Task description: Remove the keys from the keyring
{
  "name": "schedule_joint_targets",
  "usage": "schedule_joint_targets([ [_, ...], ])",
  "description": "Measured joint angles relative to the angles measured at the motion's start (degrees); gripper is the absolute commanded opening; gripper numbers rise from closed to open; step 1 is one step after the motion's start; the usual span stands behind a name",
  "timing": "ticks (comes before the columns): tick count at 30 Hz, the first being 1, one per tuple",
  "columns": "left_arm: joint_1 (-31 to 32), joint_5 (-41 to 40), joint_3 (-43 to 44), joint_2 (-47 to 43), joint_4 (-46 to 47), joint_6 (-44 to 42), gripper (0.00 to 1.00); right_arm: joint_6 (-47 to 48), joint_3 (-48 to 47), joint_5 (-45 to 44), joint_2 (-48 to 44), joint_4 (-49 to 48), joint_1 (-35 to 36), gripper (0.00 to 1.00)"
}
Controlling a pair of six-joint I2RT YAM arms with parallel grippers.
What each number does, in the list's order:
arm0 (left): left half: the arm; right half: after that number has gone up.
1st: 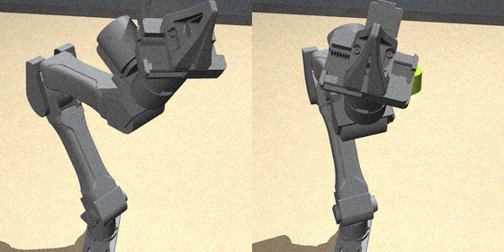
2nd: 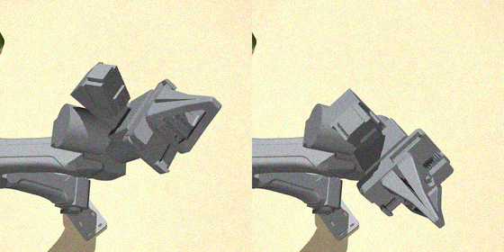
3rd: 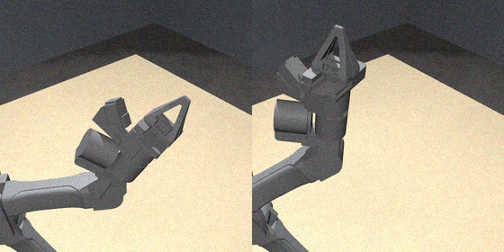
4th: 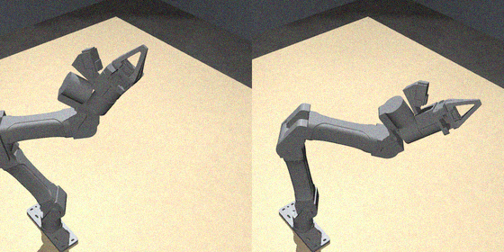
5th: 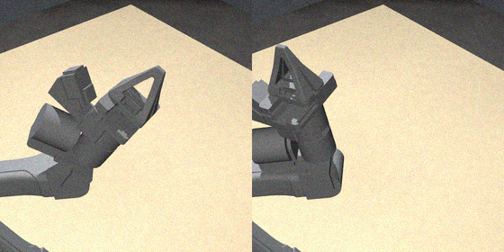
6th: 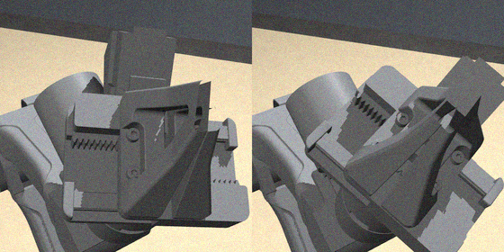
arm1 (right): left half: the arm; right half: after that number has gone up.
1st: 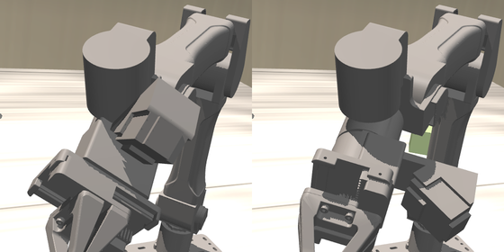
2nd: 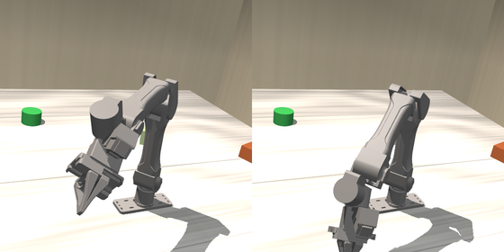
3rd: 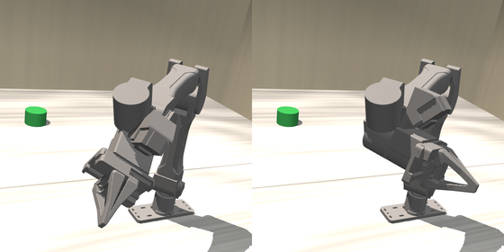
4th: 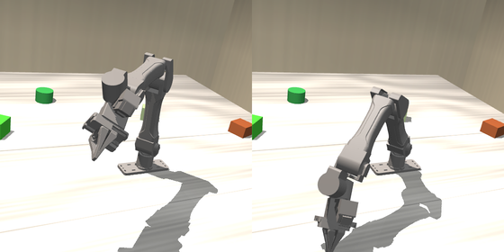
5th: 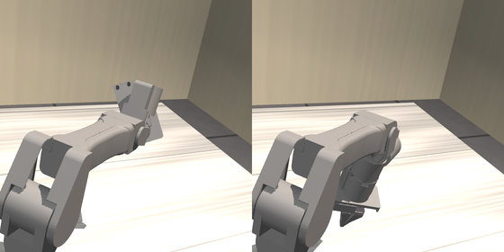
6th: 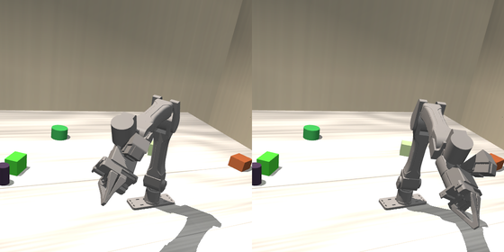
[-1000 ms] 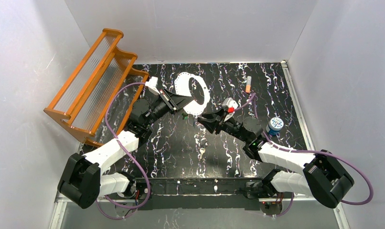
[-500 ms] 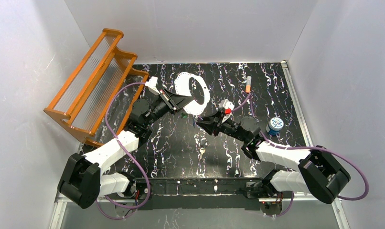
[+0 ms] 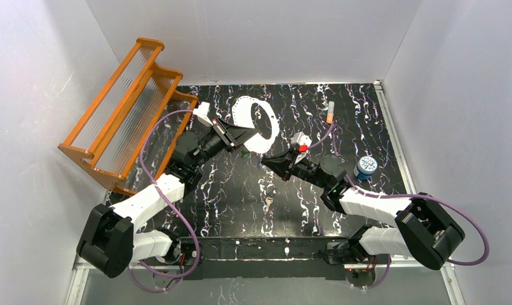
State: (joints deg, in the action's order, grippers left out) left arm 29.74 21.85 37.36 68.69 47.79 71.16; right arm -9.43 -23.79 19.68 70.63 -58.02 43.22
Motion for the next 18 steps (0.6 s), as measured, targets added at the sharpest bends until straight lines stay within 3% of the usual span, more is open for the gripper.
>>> schedule_joint_targets([
  [8,0.0,-0.7,-0.2,0.0,-0.2,-2.0,0.0,1.6,0.0,-0.2,-3.3,5.8,0.0,0.01],
  [18,-0.4,-5.8,-8.6,-1.2,-0.2,-6.6,0.02,8.3,-6.1,-1.2,-10.0,31.5,0.0,0.01],
])
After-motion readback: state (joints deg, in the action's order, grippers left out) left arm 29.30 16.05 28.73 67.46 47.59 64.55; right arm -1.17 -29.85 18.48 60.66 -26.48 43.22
